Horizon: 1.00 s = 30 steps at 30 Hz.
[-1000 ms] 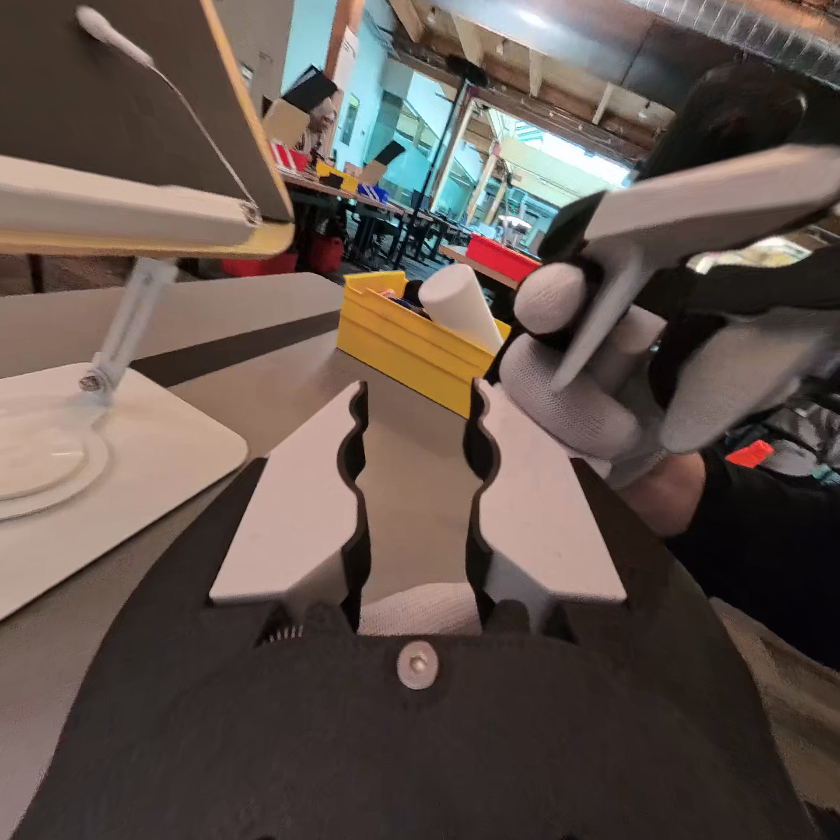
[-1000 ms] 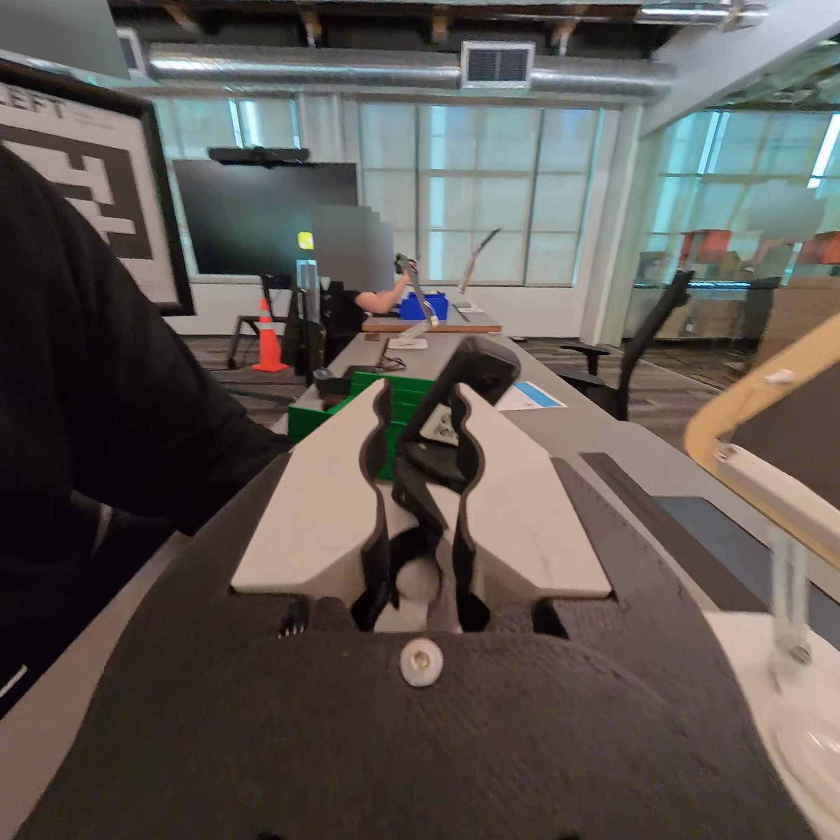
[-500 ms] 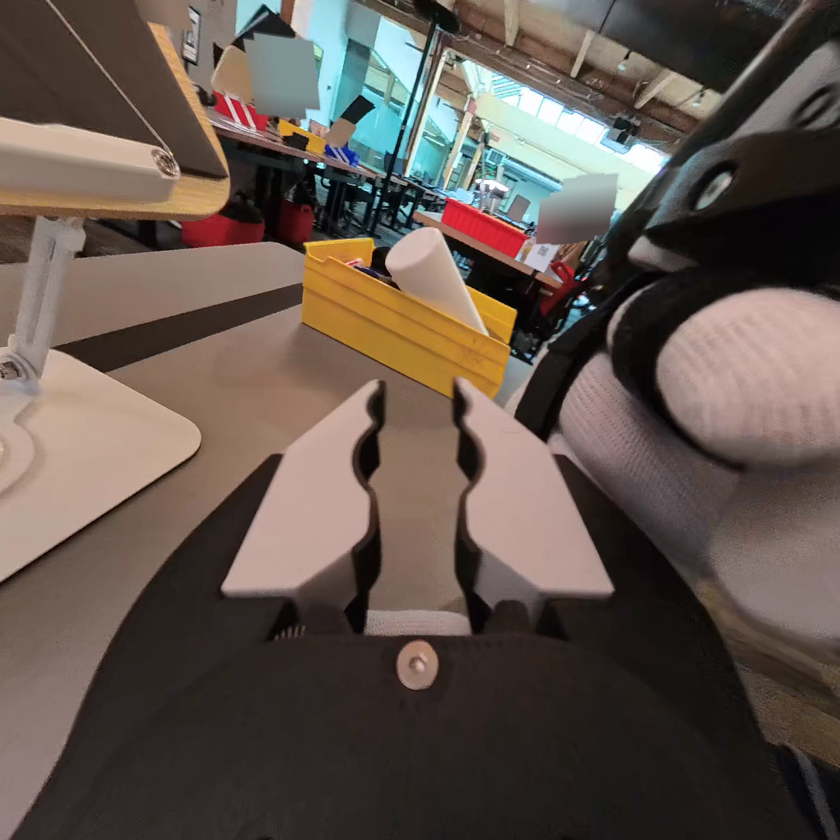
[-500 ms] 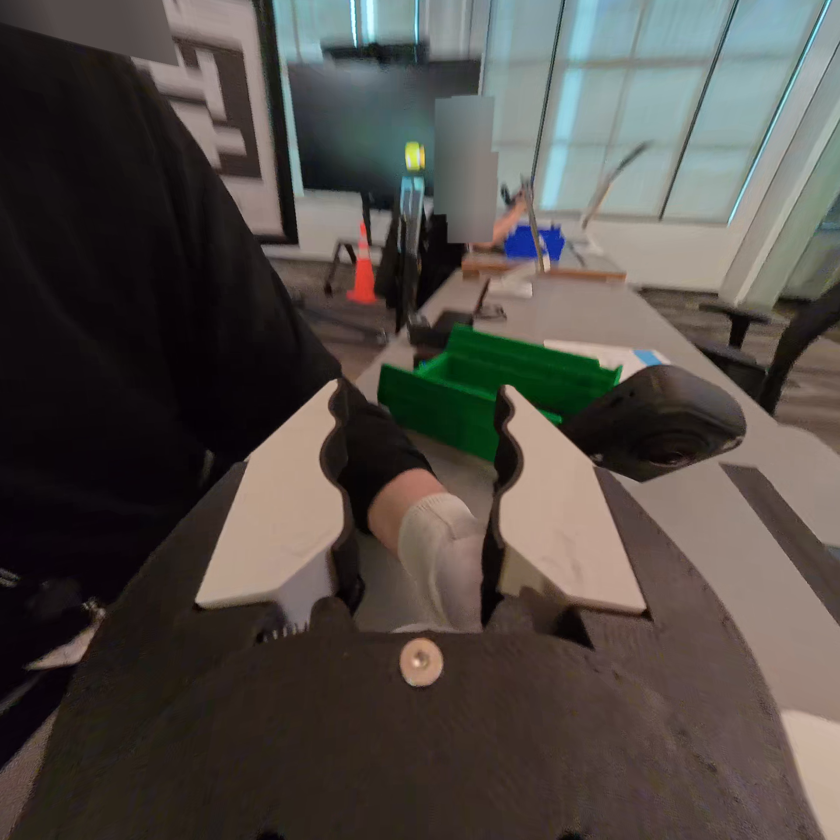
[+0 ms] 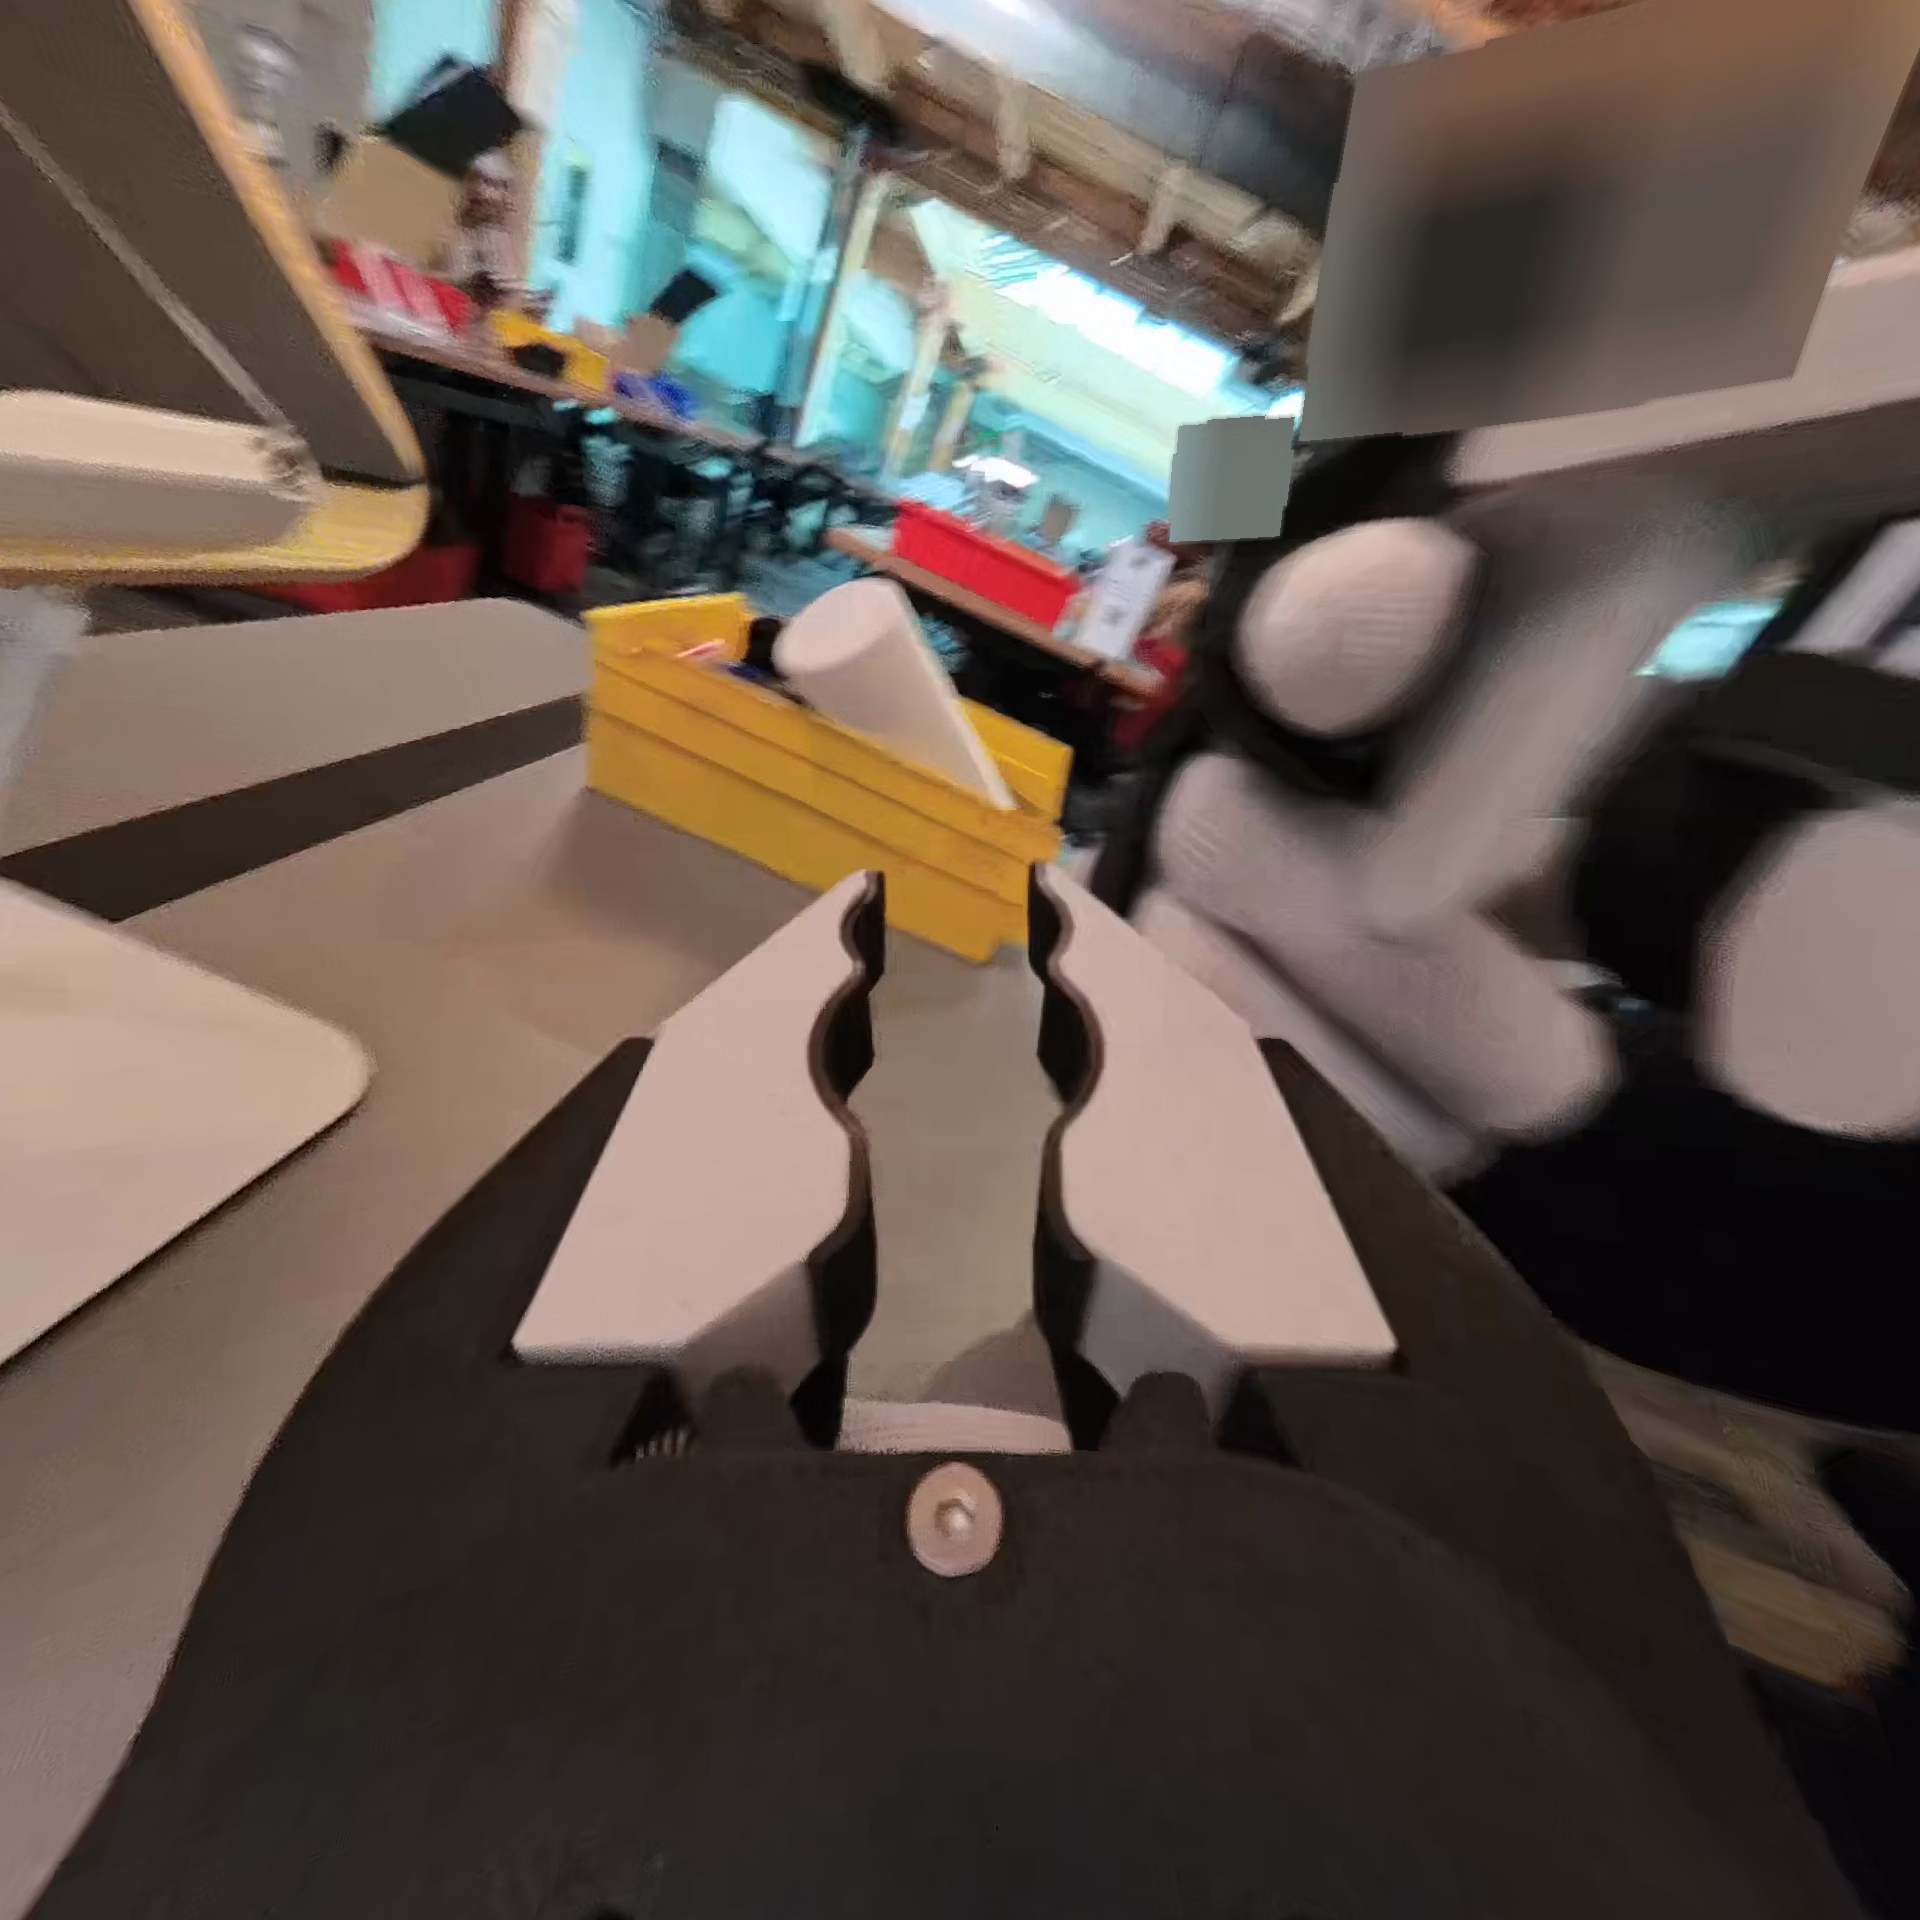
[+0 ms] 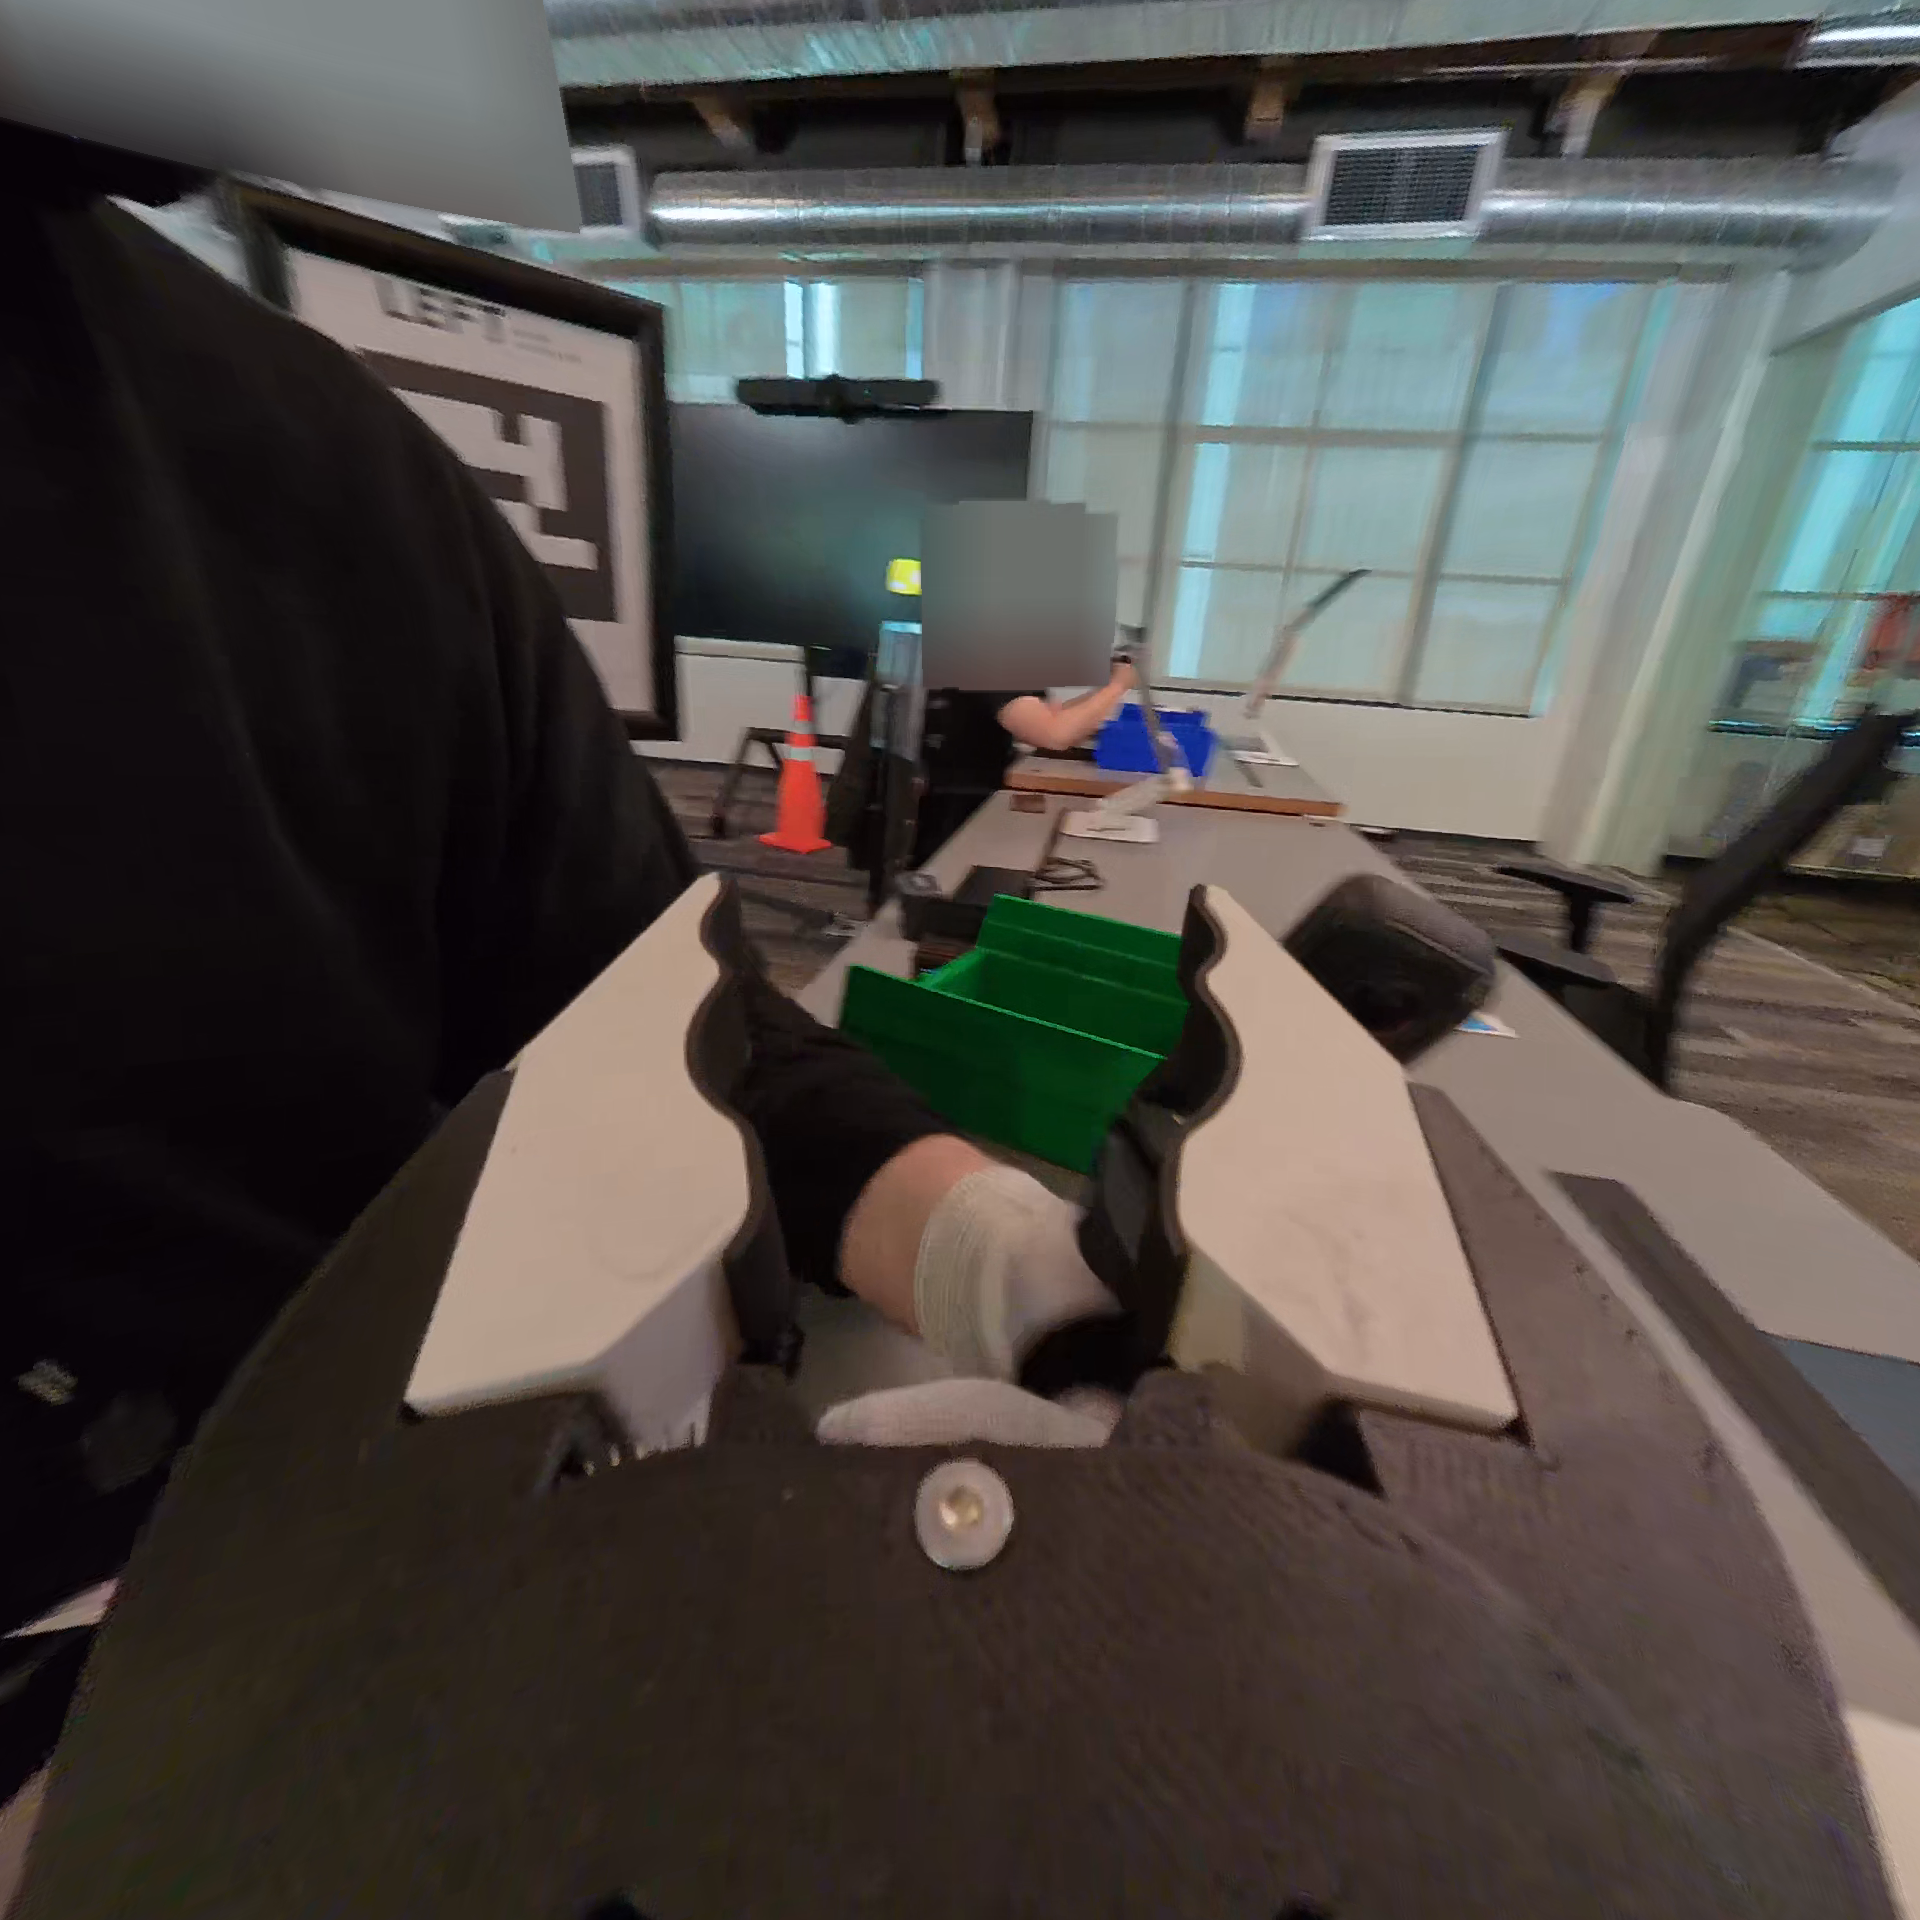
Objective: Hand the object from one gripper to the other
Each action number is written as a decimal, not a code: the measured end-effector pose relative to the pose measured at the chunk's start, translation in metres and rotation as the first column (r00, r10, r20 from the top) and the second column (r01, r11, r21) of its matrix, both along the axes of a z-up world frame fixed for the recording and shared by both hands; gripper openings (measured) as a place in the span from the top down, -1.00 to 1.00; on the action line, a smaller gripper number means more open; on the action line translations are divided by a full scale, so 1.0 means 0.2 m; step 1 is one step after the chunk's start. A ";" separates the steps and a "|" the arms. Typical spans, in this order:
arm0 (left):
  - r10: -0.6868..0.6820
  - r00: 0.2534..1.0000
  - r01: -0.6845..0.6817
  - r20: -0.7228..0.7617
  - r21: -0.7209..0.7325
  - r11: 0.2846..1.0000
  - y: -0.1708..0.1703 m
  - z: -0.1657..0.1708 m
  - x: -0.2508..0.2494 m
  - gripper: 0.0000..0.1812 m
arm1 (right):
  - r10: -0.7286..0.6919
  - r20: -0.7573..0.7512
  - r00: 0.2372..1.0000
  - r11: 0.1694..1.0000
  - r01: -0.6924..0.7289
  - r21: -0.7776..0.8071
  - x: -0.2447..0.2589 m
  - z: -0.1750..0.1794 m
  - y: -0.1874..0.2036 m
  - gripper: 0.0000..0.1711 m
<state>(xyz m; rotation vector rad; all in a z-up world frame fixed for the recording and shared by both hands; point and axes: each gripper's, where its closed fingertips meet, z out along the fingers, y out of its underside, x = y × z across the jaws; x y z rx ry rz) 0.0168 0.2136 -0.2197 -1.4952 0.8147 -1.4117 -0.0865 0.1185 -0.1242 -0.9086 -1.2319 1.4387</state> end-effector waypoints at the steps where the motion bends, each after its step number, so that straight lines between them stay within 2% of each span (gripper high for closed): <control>1: 0.007 0.999 -0.008 -0.051 -0.003 1.000 0.00 -0.05 0.03 0.74 | 0.045 0.000 0.999 0.999 -0.045 -0.015 -0.03 0.00 -0.05 0.03; 2: -0.059 0.997 0.058 -0.056 -0.016 0.998 -0.06 -0.07 0.06 0.73 | 0.052 0.020 0.998 0.999 -0.052 -0.004 -0.08 -0.01 -0.09 0.02; 3: -0.070 0.996 0.069 -0.046 -0.031 0.997 -0.08 -0.07 0.07 0.85 | 0.029 0.061 0.998 0.999 -0.031 0.029 -0.13 -0.05 -0.11 -0.08; 4: -0.061 0.998 0.061 -0.033 -0.013 0.998 -0.08 -0.05 0.07 0.84 | 0.020 0.085 0.996 0.998 -0.025 0.052 -0.15 -0.07 -0.13 -0.12; 6: -0.098 0.994 0.099 0.048 -0.009 0.995 -0.08 0.03 0.00 0.63 | 0.024 0.039 0.999 0.999 -0.026 0.045 -0.11 -0.03 -0.13 -0.07; 8: -0.125 0.986 0.129 0.113 -0.029 0.991 -0.05 0.09 -0.07 0.62 | -0.011 0.010 1.000 0.999 0.010 0.034 -0.04 0.00 -0.07 -0.06; 11: -0.181 0.982 0.181 0.046 -0.007 0.983 -0.11 0.06 -0.03 0.59 | -0.004 -0.019 1.000 1.000 0.004 -0.008 0.01 0.02 -0.04 -0.10; 13: -0.211 0.976 0.212 0.051 -0.019 0.977 -0.17 0.05 0.01 0.70 | 0.007 0.015 1.000 1.000 -0.007 0.012 -0.03 -0.01 -0.06 -0.11; 16: -0.207 0.978 0.207 0.034 -0.005 0.978 -0.17 0.04 0.01 0.60 | 0.019 0.019 1.000 1.000 -0.020 0.023 -0.03 -0.01 -0.09 -0.11; 22: -0.101 0.995 0.101 -0.027 0.018 0.995 -0.13 0.01 0.06 0.61 | -0.034 0.069 0.997 0.999 0.032 0.028 -0.06 -0.05 -0.08 -0.20; 24: -0.073 0.996 0.075 -0.052 0.049 0.996 -0.13 0.01 0.07 0.61 | -0.021 0.092 0.996 0.999 0.017 0.034 -0.06 -0.07 -0.10 -0.13; 26: -0.092 0.995 0.093 -0.040 0.020 0.995 -0.15 0.00 0.09 0.59 | 0.040 0.063 0.997 0.999 -0.041 0.018 -0.07 -0.04 -0.17 -0.09; 28: -0.128 0.992 0.128 0.003 0.000 0.992 -0.18 0.02 0.09 0.56 | 0.106 0.087 0.991 0.992 -0.111 0.053 -0.07 -0.05 -0.26 0.22; 30: -0.152 0.988 0.152 0.009 0.014 0.988 -0.21 0.05 0.09 0.58 | 0.187 -0.041 0.981 0.982 -0.187 0.014 -0.01 0.07 -0.31 0.22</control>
